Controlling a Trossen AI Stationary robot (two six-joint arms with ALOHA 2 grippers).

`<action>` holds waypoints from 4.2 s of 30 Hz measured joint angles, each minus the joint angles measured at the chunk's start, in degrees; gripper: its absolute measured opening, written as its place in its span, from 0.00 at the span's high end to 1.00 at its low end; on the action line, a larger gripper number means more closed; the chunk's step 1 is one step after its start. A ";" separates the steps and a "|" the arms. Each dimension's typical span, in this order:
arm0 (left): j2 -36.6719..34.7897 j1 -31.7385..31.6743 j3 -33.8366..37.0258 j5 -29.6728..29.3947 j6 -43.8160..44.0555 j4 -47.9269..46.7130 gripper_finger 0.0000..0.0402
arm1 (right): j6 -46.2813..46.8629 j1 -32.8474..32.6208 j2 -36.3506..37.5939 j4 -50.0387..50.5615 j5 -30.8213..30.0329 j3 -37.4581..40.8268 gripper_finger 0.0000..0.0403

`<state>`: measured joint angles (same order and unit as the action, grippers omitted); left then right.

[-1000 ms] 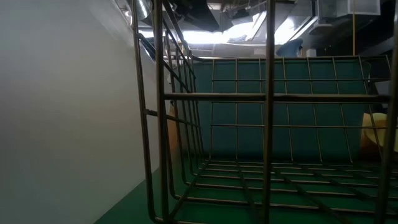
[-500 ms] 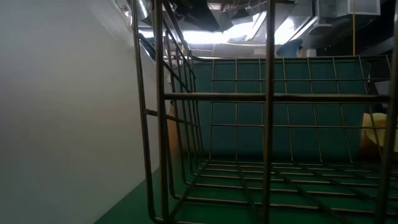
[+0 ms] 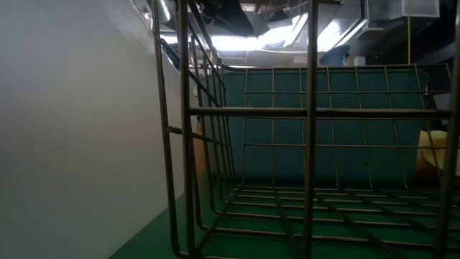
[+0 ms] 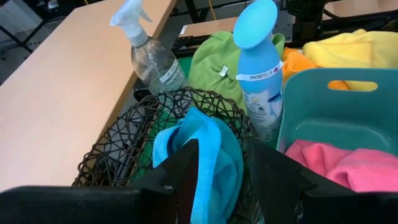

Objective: Sort microfiber towel by color & place in baskets
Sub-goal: Put the blue towel into the black circular wire basket

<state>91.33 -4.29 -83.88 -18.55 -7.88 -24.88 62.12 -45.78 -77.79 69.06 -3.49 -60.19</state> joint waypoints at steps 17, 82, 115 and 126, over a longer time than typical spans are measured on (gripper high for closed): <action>0.00 0.00 0.00 -0.02 -0.02 0.00 0.66 | -2.62 0.04 -6.46 -0.49 0.67 0.03 0.64; -1.18 -0.02 -0.04 -0.04 -0.02 0.11 0.66 | -36.93 0.33 6.26 19.96 -77.91 -62.78 1.00; -5.18 0.12 0.02 0.00 1.04 -4.14 0.66 | -78.47 68.47 -16.33 -19.24 7.38 -62.74 1.00; -11.80 2.63 0.02 0.10 10.21 -18.27 0.66 | -78.92 74.88 -27.13 -13.25 8.59 -62.72 1.00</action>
<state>79.53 -1.66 -83.85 -18.44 2.33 -43.16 -16.80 29.10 -104.92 55.81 5.11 -122.91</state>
